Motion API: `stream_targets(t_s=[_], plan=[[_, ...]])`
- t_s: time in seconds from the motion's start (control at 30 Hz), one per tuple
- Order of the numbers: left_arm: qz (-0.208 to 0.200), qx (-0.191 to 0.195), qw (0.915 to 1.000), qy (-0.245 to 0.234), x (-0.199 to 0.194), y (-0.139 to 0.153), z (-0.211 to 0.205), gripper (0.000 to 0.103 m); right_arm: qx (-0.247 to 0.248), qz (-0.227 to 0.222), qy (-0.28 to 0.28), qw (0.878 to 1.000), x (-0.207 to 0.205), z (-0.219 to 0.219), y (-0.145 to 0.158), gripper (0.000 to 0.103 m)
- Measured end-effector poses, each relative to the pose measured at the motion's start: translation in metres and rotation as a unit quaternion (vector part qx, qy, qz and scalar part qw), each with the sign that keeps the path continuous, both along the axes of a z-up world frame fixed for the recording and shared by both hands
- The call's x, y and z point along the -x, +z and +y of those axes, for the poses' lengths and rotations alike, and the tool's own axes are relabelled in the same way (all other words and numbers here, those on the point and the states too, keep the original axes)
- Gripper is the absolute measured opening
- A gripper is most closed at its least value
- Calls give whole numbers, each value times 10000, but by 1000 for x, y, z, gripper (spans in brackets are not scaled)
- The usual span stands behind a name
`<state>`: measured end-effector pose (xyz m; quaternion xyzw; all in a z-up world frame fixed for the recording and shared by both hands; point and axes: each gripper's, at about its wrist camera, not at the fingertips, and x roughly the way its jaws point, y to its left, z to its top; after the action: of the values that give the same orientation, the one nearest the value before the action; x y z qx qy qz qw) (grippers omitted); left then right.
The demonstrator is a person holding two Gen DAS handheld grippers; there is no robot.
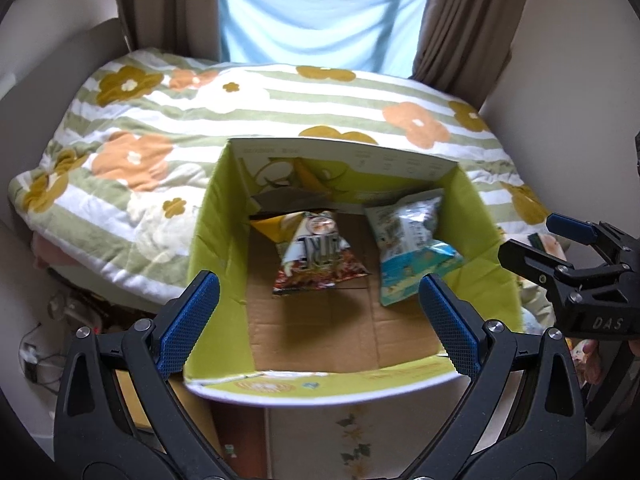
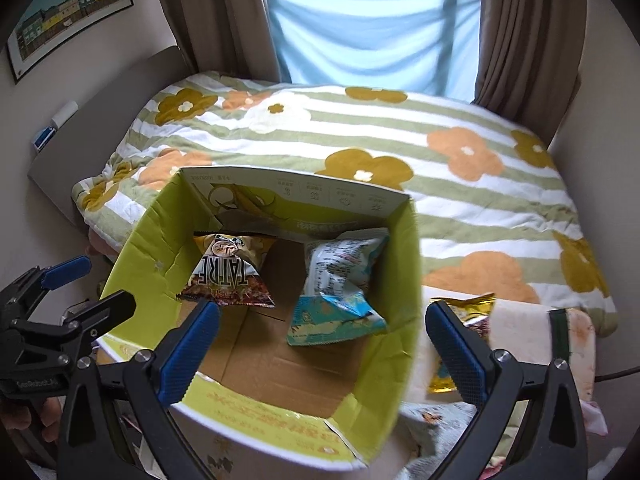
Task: Organize snacks
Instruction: 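Move both tools back to the snack pile on the table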
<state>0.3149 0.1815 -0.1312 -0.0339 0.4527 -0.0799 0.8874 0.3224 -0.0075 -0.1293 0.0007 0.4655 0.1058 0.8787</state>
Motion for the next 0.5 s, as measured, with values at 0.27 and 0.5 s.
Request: stream_targets(t_s=[0.27,0.5], plan=[[-298,197,9993,-55,43,27,-41,99,-162,-332,-20,9993,45,-40,31,102],[-502,288,9981,-201,85,42,-105,99,-241,-562,-168,9980,96,-106,52,102]])
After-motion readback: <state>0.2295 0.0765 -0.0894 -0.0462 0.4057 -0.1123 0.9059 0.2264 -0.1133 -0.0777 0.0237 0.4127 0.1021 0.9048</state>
